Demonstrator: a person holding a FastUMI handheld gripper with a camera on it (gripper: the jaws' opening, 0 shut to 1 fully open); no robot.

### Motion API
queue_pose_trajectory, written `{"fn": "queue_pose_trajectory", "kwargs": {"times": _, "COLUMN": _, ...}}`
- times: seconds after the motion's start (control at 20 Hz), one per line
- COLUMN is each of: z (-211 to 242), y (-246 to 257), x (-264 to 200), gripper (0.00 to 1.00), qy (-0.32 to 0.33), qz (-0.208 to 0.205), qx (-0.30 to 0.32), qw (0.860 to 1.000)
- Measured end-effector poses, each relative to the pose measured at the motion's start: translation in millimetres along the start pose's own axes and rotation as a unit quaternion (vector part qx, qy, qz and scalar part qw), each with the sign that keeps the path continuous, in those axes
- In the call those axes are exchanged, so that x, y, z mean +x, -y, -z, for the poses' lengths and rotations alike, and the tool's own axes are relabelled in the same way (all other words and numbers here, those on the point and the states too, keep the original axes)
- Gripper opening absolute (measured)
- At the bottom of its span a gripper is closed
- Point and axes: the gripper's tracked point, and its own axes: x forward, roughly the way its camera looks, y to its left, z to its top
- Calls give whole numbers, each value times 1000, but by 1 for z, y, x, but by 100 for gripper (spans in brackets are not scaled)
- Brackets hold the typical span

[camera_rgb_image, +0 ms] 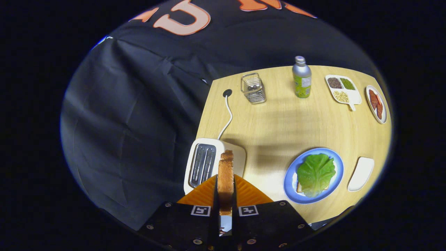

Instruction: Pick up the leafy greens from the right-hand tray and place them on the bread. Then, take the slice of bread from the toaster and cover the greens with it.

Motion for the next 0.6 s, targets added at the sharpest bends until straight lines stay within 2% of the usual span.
{"fn": "queue_pose_trajectory", "kwargs": {"times": 0.35, "z": 15, "y": 73, "x": -32, "gripper": 15, "qy": 27, "qz": -11, "qx": 46, "qw": 999}}
{"fn": "queue_pose_trajectory", "kwargs": {"times": 0.6, "z": 30, "y": 119, "x": -36, "gripper": 15, "qy": 43, "qz": -14, "qx": 73, "qw": 996}}
